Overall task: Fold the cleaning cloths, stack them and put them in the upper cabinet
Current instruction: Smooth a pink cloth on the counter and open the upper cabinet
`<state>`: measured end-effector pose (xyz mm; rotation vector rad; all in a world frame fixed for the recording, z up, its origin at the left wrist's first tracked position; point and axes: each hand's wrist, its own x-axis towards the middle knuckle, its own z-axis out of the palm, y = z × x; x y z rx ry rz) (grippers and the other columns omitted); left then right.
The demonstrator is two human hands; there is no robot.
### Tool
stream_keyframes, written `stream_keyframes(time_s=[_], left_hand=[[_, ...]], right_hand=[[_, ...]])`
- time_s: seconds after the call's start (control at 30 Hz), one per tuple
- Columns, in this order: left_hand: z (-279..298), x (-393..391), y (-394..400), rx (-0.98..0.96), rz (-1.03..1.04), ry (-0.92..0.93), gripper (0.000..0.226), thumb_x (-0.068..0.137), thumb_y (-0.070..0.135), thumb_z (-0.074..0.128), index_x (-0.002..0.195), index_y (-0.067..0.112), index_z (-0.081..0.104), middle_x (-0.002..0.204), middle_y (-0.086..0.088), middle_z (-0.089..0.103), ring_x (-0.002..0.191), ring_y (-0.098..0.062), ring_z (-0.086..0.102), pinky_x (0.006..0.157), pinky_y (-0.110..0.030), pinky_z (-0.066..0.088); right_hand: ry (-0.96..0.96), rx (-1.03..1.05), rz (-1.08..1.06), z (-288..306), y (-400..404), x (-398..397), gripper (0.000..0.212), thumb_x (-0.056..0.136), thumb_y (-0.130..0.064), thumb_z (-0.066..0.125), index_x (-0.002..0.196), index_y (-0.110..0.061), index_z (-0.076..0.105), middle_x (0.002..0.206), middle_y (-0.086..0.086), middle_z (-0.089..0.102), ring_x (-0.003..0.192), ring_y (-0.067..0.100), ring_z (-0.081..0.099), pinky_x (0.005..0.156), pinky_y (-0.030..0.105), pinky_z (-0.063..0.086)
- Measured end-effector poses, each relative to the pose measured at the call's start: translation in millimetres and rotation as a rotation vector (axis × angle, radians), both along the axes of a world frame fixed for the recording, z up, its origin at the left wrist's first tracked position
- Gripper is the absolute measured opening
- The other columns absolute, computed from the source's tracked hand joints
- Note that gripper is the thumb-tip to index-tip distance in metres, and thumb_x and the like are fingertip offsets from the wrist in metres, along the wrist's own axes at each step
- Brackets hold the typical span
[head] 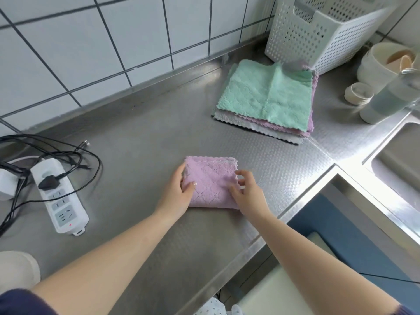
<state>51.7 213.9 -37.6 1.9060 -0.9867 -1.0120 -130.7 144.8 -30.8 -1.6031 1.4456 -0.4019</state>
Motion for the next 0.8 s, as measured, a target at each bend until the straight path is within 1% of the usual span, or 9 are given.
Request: stream_keyframes(time_s=[0.07,0.13,0.3,0.37,0.47,0.57,0.63,0.7,0.8], left_hand=[[1,-1,2,-0.028,-0.101,-0.118,0.048,0.092,0.016,0.054,0.138,0.023,0.042,0.137,0.001,0.046,0.123,-0.007,0.042,0.099,-0.016,0.027],[0,-2,2,-0.074,-0.151,-0.219,0.043,0.092,0.012,0.053,0.134,0.020,0.049,0.134,0.000,0.045,0.121,-0.008,0.041,0.093,-0.010,0.024],[2,-1,-2,-0.107,-0.107,-0.238,0.044,0.093,0.011,0.053,0.136,0.014,0.046,0.140,0.000,0.040,0.117,0.006,0.030,0.091,0.000,0.016],[1,-1,-5,-0.083,-0.100,-0.233,0.045,0.093,0.012,0.053,0.137,0.014,0.046,0.143,-0.002,0.038,0.124,0.001,0.031,0.096,-0.005,0.016],[-2,1,-8,-0.004,-0.102,-0.207,0.046,0.092,0.013,0.054,0.137,0.015,0.044,0.144,-0.005,0.039,0.132,-0.014,0.035,0.100,-0.014,0.020],[-1,-2,-10,0.008,-0.105,-0.217,0.049,0.090,0.013,0.056,0.138,0.013,0.043,0.144,-0.007,0.036,0.133,-0.017,0.035,0.103,-0.017,0.021],[1,-3,-9,-0.036,-0.079,-0.339,0.050,0.088,0.013,0.059,0.136,0.012,0.045,0.147,-0.008,0.031,0.133,-0.020,0.035,0.105,-0.022,0.023],[1,-3,-8,-0.128,-0.127,-0.573,0.044,0.088,0.015,0.056,0.132,0.007,0.050,0.146,-0.013,0.036,0.131,-0.027,0.039,0.106,-0.037,0.031],[-1,-6,-12,-0.184,-0.348,-0.779,0.045,0.087,0.019,0.037,0.124,0.002,0.056,0.136,-0.014,0.052,0.129,-0.031,0.046,0.103,-0.053,0.035]], right_hand=[[0.071,-0.063,0.099,-1,0,-2,0.040,0.092,-0.028,0.055,0.131,-0.031,0.045,0.115,-0.009,0.057,0.086,0.013,0.061,0.080,0.032,0.051],[0.120,-0.156,0.145,-1,1,-5,0.044,0.093,-0.024,0.054,0.136,-0.030,0.044,0.121,-0.011,0.055,0.087,0.012,0.059,0.084,0.030,0.049],[0.132,-0.236,0.164,2,3,-5,0.048,0.096,-0.020,0.049,0.142,-0.029,0.038,0.133,-0.014,0.048,0.092,0.003,0.048,0.084,0.020,0.038],[0.143,-0.223,0.158,2,1,-3,0.048,0.097,-0.020,0.049,0.143,-0.027,0.036,0.138,-0.013,0.045,0.099,0.005,0.050,0.086,0.021,0.038],[0.203,-0.202,0.170,0,-1,-1,0.048,0.096,-0.021,0.048,0.143,-0.024,0.036,0.139,-0.007,0.045,0.114,0.016,0.053,0.090,0.027,0.042],[0.233,-0.194,0.171,-2,2,-2,0.048,0.095,-0.022,0.049,0.142,-0.023,0.036,0.139,-0.003,0.042,0.111,0.016,0.054,0.087,0.029,0.045],[0.242,-0.232,0.136,-2,3,-1,0.051,0.093,-0.023,0.052,0.142,-0.024,0.035,0.145,-0.002,0.033,0.114,0.016,0.051,0.091,0.032,0.046],[0.283,-0.366,0.149,-2,2,5,0.051,0.092,-0.021,0.052,0.141,-0.018,0.039,0.150,0.005,0.030,0.128,0.024,0.042,0.102,0.039,0.041],[0.356,-0.602,0.282,1,3,26,0.046,0.089,-0.023,0.040,0.131,-0.009,0.052,0.141,0.012,0.047,0.128,0.031,0.047,0.104,0.049,0.039]])
